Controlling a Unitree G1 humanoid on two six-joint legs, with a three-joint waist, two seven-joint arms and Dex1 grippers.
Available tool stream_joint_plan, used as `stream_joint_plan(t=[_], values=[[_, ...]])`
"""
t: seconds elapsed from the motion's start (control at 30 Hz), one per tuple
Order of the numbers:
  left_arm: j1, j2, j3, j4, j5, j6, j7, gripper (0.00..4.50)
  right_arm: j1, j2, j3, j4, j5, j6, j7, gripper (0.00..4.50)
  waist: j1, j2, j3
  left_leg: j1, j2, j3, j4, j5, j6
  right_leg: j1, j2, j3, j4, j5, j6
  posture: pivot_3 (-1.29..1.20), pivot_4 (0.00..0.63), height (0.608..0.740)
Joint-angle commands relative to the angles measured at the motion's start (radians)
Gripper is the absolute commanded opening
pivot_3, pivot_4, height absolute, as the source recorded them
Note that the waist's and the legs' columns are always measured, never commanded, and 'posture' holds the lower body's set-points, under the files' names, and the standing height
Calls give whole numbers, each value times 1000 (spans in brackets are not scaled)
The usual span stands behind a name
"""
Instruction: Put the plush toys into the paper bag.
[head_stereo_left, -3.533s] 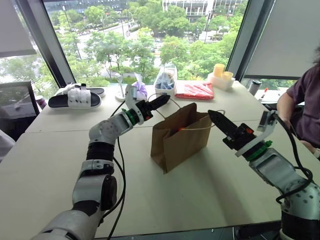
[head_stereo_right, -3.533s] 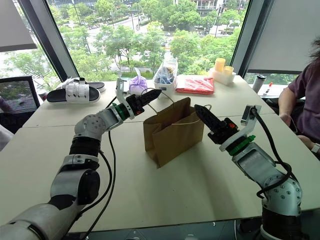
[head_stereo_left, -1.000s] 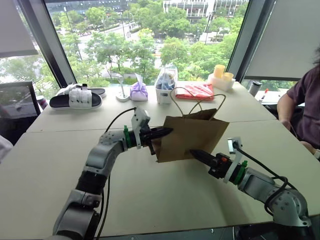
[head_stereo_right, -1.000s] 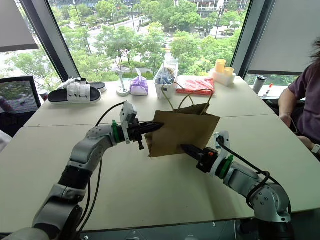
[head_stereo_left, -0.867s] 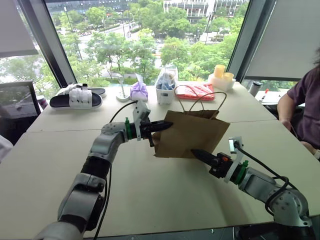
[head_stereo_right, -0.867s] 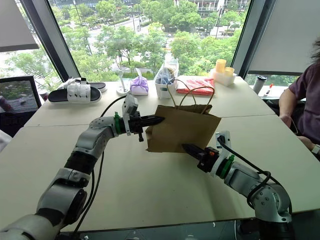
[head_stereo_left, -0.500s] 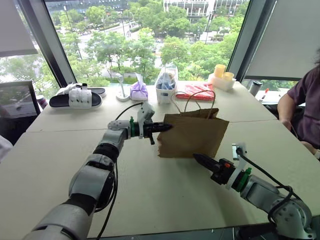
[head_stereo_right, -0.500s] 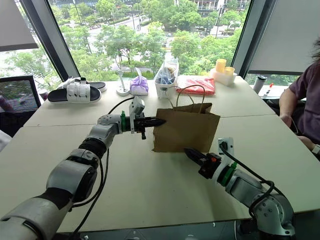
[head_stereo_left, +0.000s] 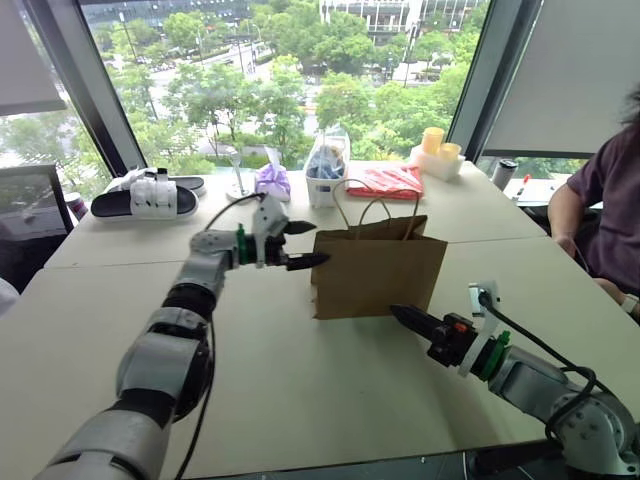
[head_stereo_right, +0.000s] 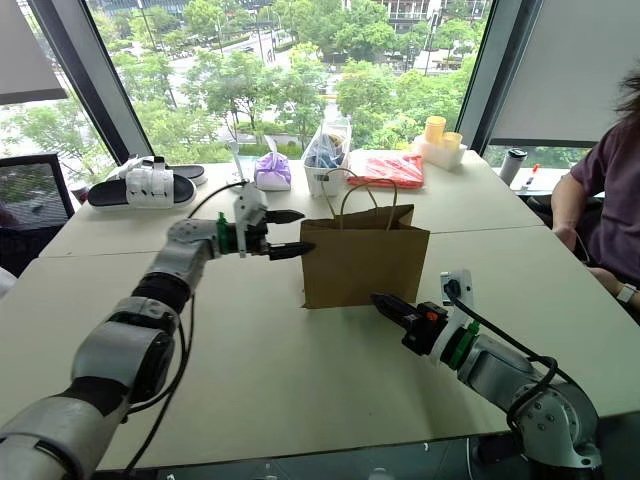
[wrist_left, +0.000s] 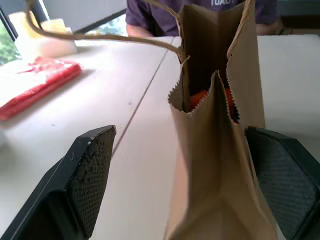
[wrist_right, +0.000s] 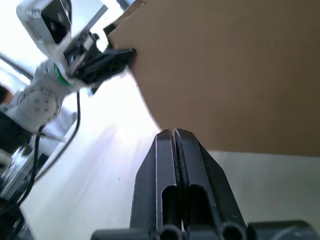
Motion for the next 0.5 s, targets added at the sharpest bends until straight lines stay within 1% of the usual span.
stream_joint_plan(t=[0.03,0.13,0.2,0.23,0.27,0.37,0.43,0.5], values=[[200,93,63,-374,-98,215,24,4233,-11,-54,5,-55,26,14,77,0,-8,0,0,0,1,0,0,0,1,0,0,0,0,0,0,0,150,740],[527,145,122,-811,-207,467,140,4233,-13,-110,21,-70,23,37,112,0,-14,2,-1,0,2,-2,-1,-1,1,0,-1,0,1,0,0,0,150,740],[689,149,161,-1014,-271,594,228,4233,-9,-144,42,-76,1,41,144,0,-10,0,0,0,2,-2,0,-1,1,0,-3,1,1,0,0,0,150,740],[743,149,175,-1083,-295,638,264,4233,-3,-156,50,-81,-9,37,157,0,-4,-1,0,-2,2,-2,1,-1,1,0,-3,1,0,0,0,0,150,740],[813,142,191,-1163,-322,675,303,4233,5,-172,63,-85,-21,34,179,0,11,-1,1,-2,2,-2,1,-1,1,0,-3,1,-2,0,0,0,150,740],[931,110,202,-1338,-393,764,405,4233,22,-208,91,-86,-51,21,242,0,37,-1,0,-1,2,-2,2,-1,1,4,-3,0,-4,0,-1,0,150,740],[975,57,206,-1425,-448,817,500,4233,11,-218,111,-65,-67,10,285,0,45,0,0,2,1,-2,3,-1,1,9,-3,0,-6,-1,-3,0,150,740],[990,7,226,-1466,-497,857,584,4233,-4,-217,122,-45,-84,-1,312,0,46,-1,0,5,1,-2,3,-1,1,12,-3,0,-7,-2,-4,0,150,740]])
